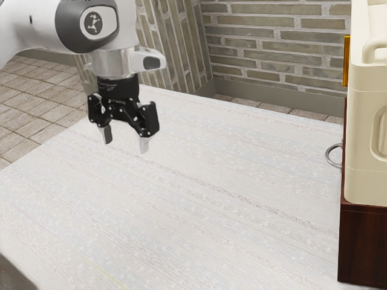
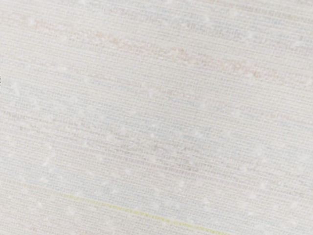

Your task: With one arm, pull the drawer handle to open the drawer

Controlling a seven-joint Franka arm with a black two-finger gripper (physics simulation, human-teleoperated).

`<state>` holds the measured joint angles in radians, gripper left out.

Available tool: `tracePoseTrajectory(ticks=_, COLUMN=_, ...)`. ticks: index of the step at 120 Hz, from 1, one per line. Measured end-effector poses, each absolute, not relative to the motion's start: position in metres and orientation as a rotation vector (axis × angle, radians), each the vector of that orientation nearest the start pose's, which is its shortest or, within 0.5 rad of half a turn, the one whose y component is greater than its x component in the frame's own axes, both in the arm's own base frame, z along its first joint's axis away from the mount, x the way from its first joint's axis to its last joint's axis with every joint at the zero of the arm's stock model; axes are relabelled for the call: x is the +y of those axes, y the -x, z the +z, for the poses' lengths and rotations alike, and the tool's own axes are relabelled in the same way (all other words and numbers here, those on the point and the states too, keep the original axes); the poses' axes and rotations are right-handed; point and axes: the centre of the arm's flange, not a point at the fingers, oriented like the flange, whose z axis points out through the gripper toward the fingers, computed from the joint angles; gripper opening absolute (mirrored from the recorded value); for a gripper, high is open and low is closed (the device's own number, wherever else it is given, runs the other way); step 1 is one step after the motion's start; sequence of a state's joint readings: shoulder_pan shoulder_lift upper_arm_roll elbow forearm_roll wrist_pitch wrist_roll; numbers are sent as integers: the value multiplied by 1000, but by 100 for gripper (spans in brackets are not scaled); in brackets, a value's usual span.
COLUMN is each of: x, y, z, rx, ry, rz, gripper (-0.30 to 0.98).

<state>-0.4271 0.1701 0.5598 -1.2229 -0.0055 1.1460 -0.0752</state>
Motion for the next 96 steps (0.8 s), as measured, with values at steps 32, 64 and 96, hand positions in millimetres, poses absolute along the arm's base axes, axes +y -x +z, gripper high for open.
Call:
tracePoseTrajectory(ticks=32, x=66, y=-530, z=768, rx=-433, ry=3116, rz=-242, gripper=69)
tracePoseTrajectory(ticks=64, x=29, y=-571, z=730, rx=-539, ry=3180, rz=-223, gripper=69)
tracePoseTrajectory(ticks=96, x=-81, y=-663, z=641, rx=-452, ry=3344, rz=-282, gripper=68)
